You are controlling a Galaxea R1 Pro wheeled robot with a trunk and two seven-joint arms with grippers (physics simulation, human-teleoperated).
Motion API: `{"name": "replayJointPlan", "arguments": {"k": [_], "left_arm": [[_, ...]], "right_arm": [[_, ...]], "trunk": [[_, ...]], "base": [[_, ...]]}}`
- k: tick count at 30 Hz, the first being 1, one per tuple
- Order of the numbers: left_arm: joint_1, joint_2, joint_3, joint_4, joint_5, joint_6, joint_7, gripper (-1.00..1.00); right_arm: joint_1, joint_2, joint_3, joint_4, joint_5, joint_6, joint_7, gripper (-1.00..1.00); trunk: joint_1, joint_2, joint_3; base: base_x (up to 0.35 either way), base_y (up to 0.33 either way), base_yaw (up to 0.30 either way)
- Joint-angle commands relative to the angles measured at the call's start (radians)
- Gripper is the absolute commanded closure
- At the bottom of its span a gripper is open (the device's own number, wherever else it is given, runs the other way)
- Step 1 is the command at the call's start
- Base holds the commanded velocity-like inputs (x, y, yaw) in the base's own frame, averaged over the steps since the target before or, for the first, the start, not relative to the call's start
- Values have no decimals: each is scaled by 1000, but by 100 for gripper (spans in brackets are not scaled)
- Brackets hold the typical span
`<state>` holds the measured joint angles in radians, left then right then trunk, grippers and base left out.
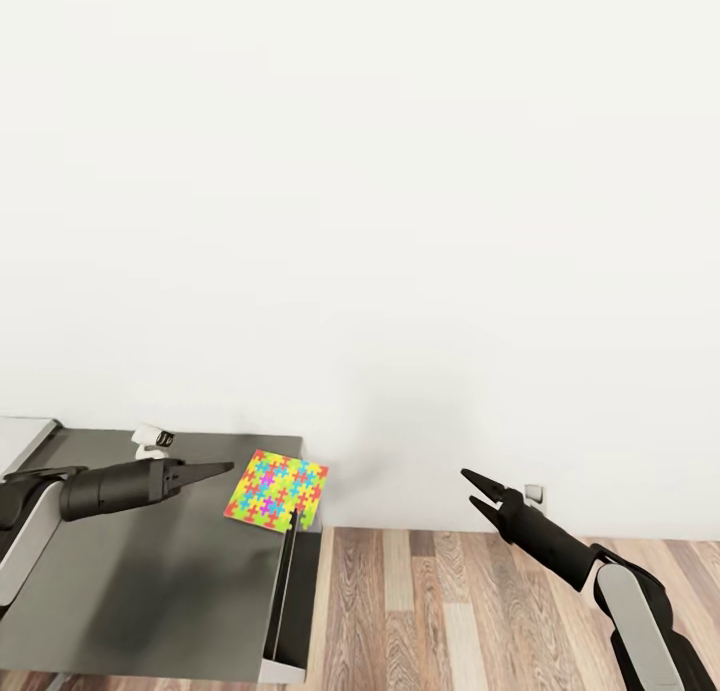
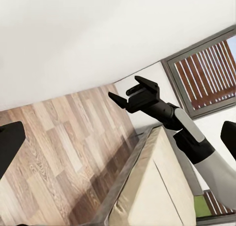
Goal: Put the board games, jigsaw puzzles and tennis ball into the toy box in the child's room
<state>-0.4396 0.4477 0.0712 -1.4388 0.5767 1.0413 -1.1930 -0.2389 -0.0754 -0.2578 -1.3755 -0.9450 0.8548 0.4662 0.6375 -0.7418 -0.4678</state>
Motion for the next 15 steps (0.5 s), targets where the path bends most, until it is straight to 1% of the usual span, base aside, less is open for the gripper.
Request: {"name": "replayJointPlan", "arguments": {"k": [1, 5, 10, 15], "left_arm": [[-1, 0, 0, 0, 1, 6, -2, -100], [-1, 0, -1, 0, 1, 6, -2, -100], [-1, 0, -1, 0, 1, 6, -2, -100], [-1, 0, -1, 0, 1, 6, -2, -100]], "right_arm": [[-1, 0, -1, 0, 2, 4, 4, -100], [0, -1, 4, -1, 2, -26, 5, -100], [1, -1, 8, -2, 2, -42, 5, -100], [1, -1, 10, -2, 2, -44, 5, -100]], "trunk": [[4, -8, -3], [19, -36, -9], [39, -71, -16], [39, -71, -8]], "base": [[0, 0, 0], [0, 0, 0], [0, 0, 0], [0, 0, 0]]}}
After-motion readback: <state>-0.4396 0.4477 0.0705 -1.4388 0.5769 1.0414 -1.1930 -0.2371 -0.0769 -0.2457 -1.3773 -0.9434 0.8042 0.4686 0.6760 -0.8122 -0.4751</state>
